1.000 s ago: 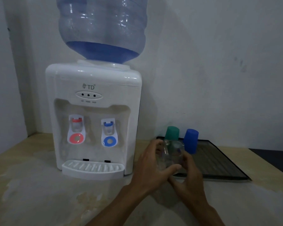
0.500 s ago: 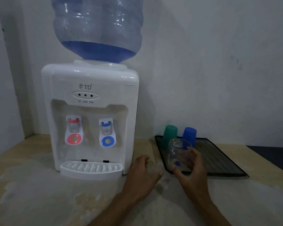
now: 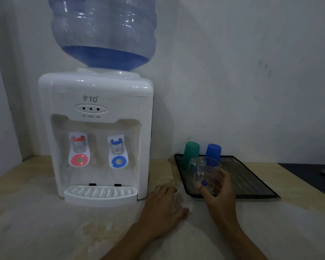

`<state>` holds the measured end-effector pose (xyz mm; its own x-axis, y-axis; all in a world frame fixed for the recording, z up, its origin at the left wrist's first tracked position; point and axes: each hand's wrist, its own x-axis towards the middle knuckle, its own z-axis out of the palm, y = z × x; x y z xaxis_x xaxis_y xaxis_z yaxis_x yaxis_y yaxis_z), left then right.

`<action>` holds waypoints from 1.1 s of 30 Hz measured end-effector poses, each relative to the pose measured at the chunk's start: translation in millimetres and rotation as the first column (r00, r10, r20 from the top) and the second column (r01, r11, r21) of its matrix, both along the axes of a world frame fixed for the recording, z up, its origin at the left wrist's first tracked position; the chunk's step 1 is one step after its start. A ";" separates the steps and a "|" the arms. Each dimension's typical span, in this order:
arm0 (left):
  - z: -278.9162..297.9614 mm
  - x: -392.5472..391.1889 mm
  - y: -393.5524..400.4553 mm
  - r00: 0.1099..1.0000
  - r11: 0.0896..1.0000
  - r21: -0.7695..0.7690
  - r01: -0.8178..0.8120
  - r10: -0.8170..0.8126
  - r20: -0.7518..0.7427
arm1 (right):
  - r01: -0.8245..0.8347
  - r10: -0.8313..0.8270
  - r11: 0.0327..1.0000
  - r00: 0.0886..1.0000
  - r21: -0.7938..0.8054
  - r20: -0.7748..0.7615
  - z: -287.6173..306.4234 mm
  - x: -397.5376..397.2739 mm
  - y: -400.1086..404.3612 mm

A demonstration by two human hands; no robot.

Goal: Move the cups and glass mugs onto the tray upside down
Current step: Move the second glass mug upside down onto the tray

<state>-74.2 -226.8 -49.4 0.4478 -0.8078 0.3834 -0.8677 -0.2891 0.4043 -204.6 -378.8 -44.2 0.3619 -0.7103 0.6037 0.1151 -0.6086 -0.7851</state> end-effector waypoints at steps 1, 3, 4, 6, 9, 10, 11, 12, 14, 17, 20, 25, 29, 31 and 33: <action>-0.9 0.4 -0.2 1.000 1.000 0.002 0.000 0.001 -0.002 | -0.001 0.001 1.000 1.000 0.005 0.000 -0.3 0.1 -0.5; -1.6 0.8 -0.4 1.000 1.000 -0.003 0.002 -0.002 -0.010 | 0.006 -0.006 1.000 1.000 0.005 -0.006 0.1 0.7 -0.2; -1.2 0.5 -0.7 1.000 1.000 -0.008 0.005 -0.005 -0.008 | 0.012 -0.012 1.000 1.000 0.001 -0.009 0.8 0.5 0.2; -1.6 0.1 -0.4 1.000 1.000 -0.011 0.004 -0.004 -0.006 | 0.021 -0.022 1.000 1.000 -0.014 -0.013 1.4 1.0 1.3; -1.8 0.2 -0.2 1.000 1.000 -0.015 0.004 -0.004 -0.001 | 0.022 -0.022 0.999 1.000 -0.034 -0.017 1.6 1.2 2.0; -1.8 0.5 -0.5 1.000 1.000 -0.017 0.006 -0.006 0.002 | 0.020 -0.021 0.999 1.000 -0.037 -0.021 1.9 1.1 2.0; -2.3 0.5 -0.3 1.000 1.000 -0.021 0.009 -0.009 0.003 | 0.018 -0.019 0.999 0.999 -0.039 -0.026 1.6 1.0 2.2; -2.4 0.4 -0.5 1.000 1.000 -0.026 0.013 -0.013 0.001 | 0.016 -0.017 0.999 0.999 -0.038 -0.028 1.5 1.0 2.1; -4.2 0.6 -0.6 1.000 0.999 -0.033 0.013 -0.013 -0.002 | 0.016 -0.017 1.000 0.999 -0.026 -0.028 1.3 0.5 2.5; -6.5 1.4 -1.8 1.000 0.999 -0.046 0.017 -0.018 -0.008 | 0.017 -0.017 1.000 1.000 0.002 -0.021 2.6 -0.5 2.6; -9.1 2.3 -3.1 1.000 0.998 -0.057 0.025 -0.025 -0.002 | 0.014 -0.014 0.999 1.000 0.033 -0.003 2.7 -2.1 1.6; -12.5 4.1 -5.1 1.000 0.998 -0.059 0.029 -0.029 0.006 | 0.009 -0.009 0.999 1.000 0.051 0.009 3.5 -2.3 2.5; -13.5 5.2 -5.8 0.999 0.998 -0.061 0.029 -0.028 0.029 | 0.017 -0.017 1.000 1.000 0.020 -0.005 3.6 -2.1 3.5; -14.1 5.7 -5.8 0.999 0.997 -0.068 0.037 -0.034 0.039 | 0.010 -0.010 1.000 1.000 0.007 -0.011 3.9 -1.9 3.7; -14.3 6.2 -5.9 0.998 0.997 -0.066 0.039 -0.036 0.047 | 0.003 -0.003 1.000 1.000 -0.011 -0.017 5.1 -1.7 4.0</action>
<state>-68.0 -232.7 -63.7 0.3985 -0.7955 0.4564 -0.8955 -0.2299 0.3811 -206.3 -374.9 -39.1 0.3698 -0.7046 0.6056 0.0997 -0.6179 -0.7799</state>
